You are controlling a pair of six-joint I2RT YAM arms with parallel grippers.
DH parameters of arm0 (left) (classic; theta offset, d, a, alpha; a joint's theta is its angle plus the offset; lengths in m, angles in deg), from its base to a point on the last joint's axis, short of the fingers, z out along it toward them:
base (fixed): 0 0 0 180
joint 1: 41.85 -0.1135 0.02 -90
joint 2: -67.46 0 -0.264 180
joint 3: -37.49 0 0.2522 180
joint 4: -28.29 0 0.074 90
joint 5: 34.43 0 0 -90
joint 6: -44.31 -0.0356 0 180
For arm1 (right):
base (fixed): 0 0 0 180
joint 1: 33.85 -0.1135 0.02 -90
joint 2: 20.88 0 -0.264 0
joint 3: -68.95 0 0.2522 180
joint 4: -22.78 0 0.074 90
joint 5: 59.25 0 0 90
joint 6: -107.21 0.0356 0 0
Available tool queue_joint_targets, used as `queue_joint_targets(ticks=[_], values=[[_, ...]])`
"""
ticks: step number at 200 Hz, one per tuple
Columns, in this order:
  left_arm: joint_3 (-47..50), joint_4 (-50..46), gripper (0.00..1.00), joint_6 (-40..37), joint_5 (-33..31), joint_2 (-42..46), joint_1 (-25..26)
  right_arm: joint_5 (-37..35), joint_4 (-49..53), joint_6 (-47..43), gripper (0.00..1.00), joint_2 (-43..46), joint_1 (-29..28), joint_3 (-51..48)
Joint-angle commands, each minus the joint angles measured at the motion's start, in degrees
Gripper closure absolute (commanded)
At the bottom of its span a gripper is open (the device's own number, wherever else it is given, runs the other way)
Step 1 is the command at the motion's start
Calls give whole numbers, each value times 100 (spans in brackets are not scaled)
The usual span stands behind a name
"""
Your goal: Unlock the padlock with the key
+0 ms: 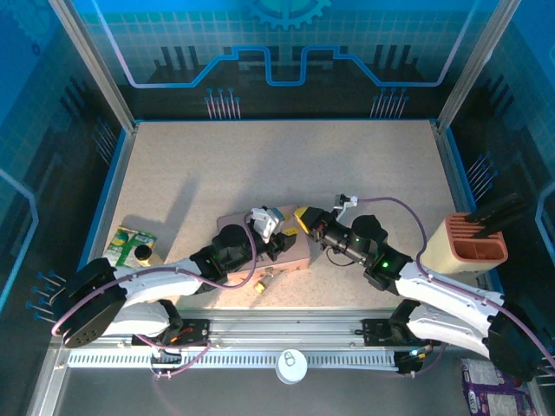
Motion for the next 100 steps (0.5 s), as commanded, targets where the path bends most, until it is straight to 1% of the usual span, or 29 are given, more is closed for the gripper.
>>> queue_joint_targets(ticks=[1, 17, 35, 59, 66, 100], values=[[18, 535, 58, -115, -41, -28, 30, -216, -219, 35, 100, -40, -117, -4], [55, 611, 59, -118, 13, -9, 35, -227, -245, 49, 100, -57, -134, -16], [73, 627, 64, -131, 63, 24, 27, -240, -242, 48, 100, -79, -157, -15], [49, 498, 75, -206, 111, 57, 25, -300, -228, 58, 100, -59, -162, -57], [47, 456, 77, -234, 92, 64, 25, -323, -208, 42, 100, -34, -170, -68], [148, 542, 78, -258, 16, 126, 21, -512, 139, -2, 100, 152, -162, -91]])
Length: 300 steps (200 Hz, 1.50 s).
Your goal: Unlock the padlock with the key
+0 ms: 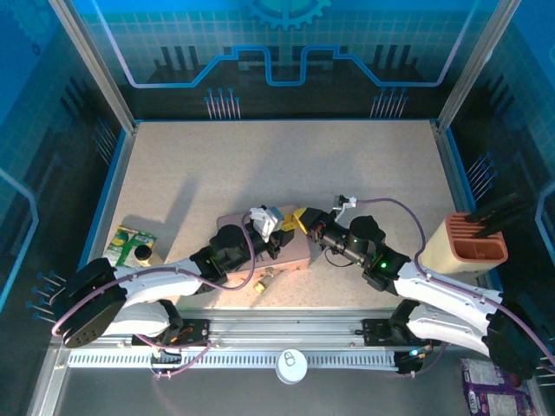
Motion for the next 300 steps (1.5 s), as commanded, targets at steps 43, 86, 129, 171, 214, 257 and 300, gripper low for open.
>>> queue_joint_targets(ticks=[43, 86, 129, 171, 214, 257, 300], values=[[146, 215, 81, -152, 66, 196, 22, -446, 511, -66, 100, 356, -82, -77], [165, 154, 80, -172, 158, 266, 21, -414, 742, -84, 100, 340, -85, 22], [109, -109, 80, -278, 435, 330, 23, -391, 834, -84, 100, 303, -88, 77], [51, -220, 91, -349, 463, 336, 26, -376, 843, -108, 100, 294, -81, 129], [-31, -609, 95, -308, 558, 420, -66, -367, 1343, -631, 83, 399, 13, 328], [-650, -2496, 98, -71, 1316, 722, -623, 454, 4280, -3476, 40, 483, 1694, 1298], [-2003, -4951, 100, -495, 1778, 277, -671, 1321, 3477, -5676, 35, 867, 1996, 827]])
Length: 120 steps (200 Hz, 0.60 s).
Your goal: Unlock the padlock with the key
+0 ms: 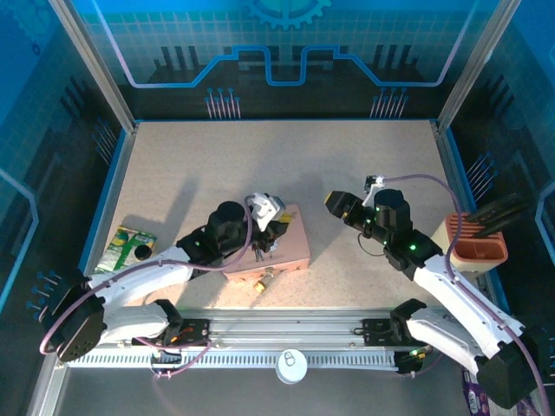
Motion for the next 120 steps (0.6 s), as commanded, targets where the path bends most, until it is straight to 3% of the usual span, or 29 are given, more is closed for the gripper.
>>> queue_joint_targets(ticks=[1, 58, 120], values=[[-617, -1636, 100, -267, 454, -211, -16, 682, 22, -1826, 35, 188, 43, -230], [-1543, -3106, 100, -787, 880, -563, -13, 2548, -658, -2842, 42, 176, 46, -413], [-1777, -3463, 100, -1193, 1510, -632, -21, 3735, -1512, -3162, 52, -198, 25, -721]])
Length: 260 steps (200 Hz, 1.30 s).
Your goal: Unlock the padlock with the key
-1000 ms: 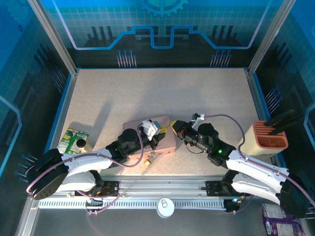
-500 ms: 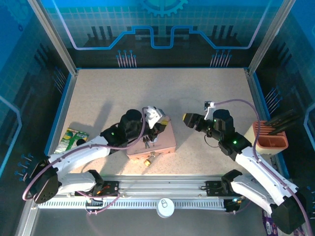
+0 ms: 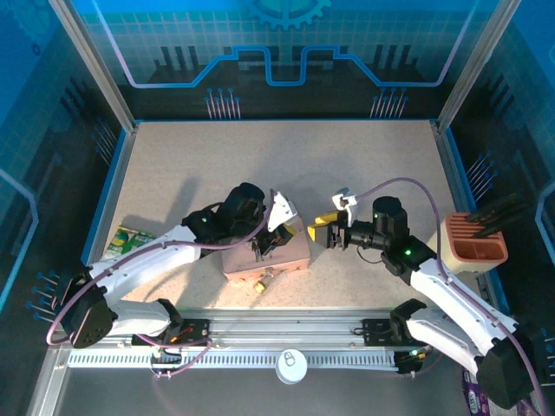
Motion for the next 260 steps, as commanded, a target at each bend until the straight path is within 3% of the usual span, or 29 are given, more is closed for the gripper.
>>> queue_joint_targets(ticks=[1, 128, 260], values=[[-217, -368, 100, -301, 492, -35, -19, 780, -615, -298, 53, -82, 16, -115], [-292, -520, 100, -471, 803, 43, -95, 805, -394, -1031, 65, -588, -464, 46], [-283, -586, 100, -542, 820, 45, -96, 541, 7, -1360, 86, -632, -568, 200]])
